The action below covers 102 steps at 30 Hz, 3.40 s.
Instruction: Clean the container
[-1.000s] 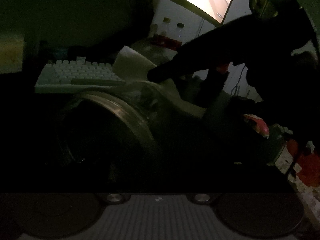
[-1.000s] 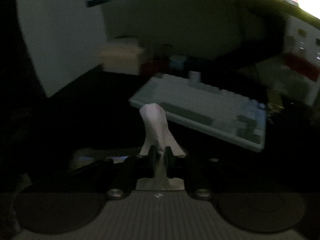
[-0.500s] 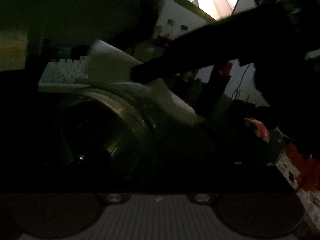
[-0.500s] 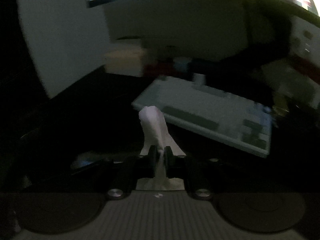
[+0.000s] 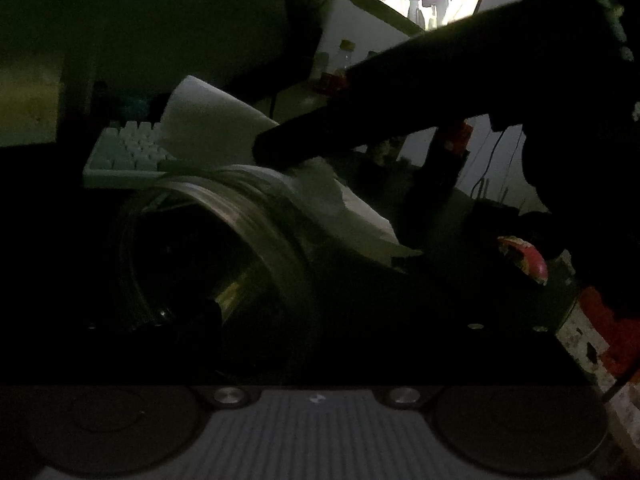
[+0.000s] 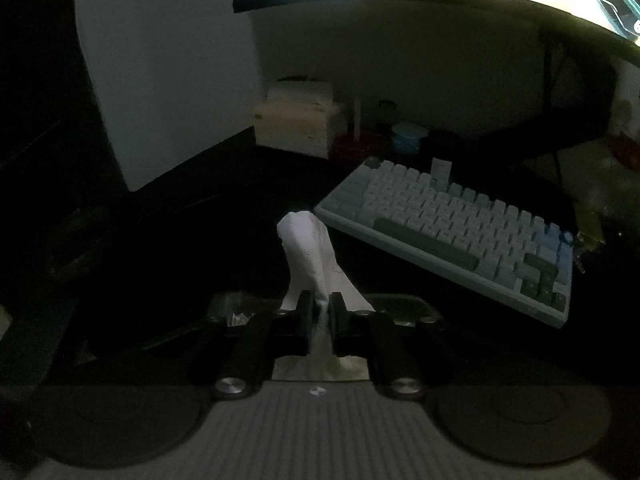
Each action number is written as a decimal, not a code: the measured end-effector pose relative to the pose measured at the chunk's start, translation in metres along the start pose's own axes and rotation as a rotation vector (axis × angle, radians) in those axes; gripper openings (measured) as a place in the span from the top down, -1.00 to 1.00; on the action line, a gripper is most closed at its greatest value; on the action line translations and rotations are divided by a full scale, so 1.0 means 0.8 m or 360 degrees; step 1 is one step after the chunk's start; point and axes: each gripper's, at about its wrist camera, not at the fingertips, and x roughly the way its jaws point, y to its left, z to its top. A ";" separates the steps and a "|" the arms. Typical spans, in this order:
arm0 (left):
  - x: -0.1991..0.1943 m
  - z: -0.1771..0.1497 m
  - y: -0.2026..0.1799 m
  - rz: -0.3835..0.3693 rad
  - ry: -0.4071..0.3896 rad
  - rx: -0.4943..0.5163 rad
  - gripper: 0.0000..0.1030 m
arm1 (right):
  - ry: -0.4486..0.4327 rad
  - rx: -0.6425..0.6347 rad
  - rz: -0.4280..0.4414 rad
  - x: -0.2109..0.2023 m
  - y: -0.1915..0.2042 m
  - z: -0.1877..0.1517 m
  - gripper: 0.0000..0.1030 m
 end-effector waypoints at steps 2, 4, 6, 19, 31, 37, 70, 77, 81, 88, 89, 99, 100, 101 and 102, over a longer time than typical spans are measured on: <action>0.000 0.000 -0.001 -0.0004 0.0001 0.0000 -0.99 | -0.0002 0.0028 0.0018 0.001 -0.004 0.000 0.78; 0.000 -0.001 -0.002 -0.0007 0.0002 -0.0001 -0.99 | -0.0004 0.0026 0.0020 0.001 -0.004 0.000 0.78; 0.000 -0.001 -0.003 -0.0011 0.0003 -0.0001 -0.99 | -0.0004 0.0021 0.0016 0.001 -0.003 0.000 0.78; -0.001 -0.003 -0.013 -0.0017 0.0006 -0.0004 -0.99 | -0.0015 0.0028 0.0014 0.000 -0.002 -0.002 0.78; -0.001 -0.005 -0.023 -0.0004 0.0001 -0.0010 -0.99 | -0.0013 -0.0015 0.0063 0.001 -0.029 0.000 0.78; -0.002 -0.007 -0.027 -0.0003 0.0001 -0.0007 -0.99 | -0.0017 -0.0013 0.0061 0.002 -0.028 -0.001 0.78; -0.007 -0.010 -0.037 0.0007 -0.0002 -0.0017 -0.99 | -0.0019 -0.0024 0.0069 -0.003 -0.025 -0.004 0.78; -0.008 -0.009 -0.036 0.0006 -0.0002 -0.0012 -0.99 | -0.0002 0.0051 -0.0036 0.003 -0.057 -0.002 0.79; -0.008 -0.009 -0.035 0.0006 -0.0002 -0.0009 -0.99 | 0.0000 0.0085 -0.0092 0.005 -0.073 -0.001 0.79; -0.009 -0.009 -0.035 0.0006 -0.0003 0.0002 -0.99 | -0.0018 0.0064 -0.0095 0.000 -0.068 -0.006 0.84; -0.010 -0.009 -0.036 0.0006 -0.0003 0.0004 -0.99 | -0.0022 0.0064 -0.0068 -0.001 -0.063 -0.007 0.84; -0.010 -0.011 -0.041 0.0016 -0.0006 0.0020 -0.99 | -0.0009 -0.0001 0.0182 -0.008 -0.027 -0.009 0.83; -0.010 -0.011 -0.042 0.0018 -0.0006 0.0023 -0.99 | -0.0008 0.0014 0.0140 -0.007 -0.034 -0.009 0.83; -0.010 -0.011 -0.043 0.0021 -0.0006 0.0025 -0.99 | -0.0003 0.0032 0.0109 -0.006 -0.044 -0.010 0.83; -0.011 -0.011 -0.043 0.0023 -0.0006 0.0028 -0.99 | 0.0003 0.0057 0.0083 -0.005 -0.052 -0.010 0.83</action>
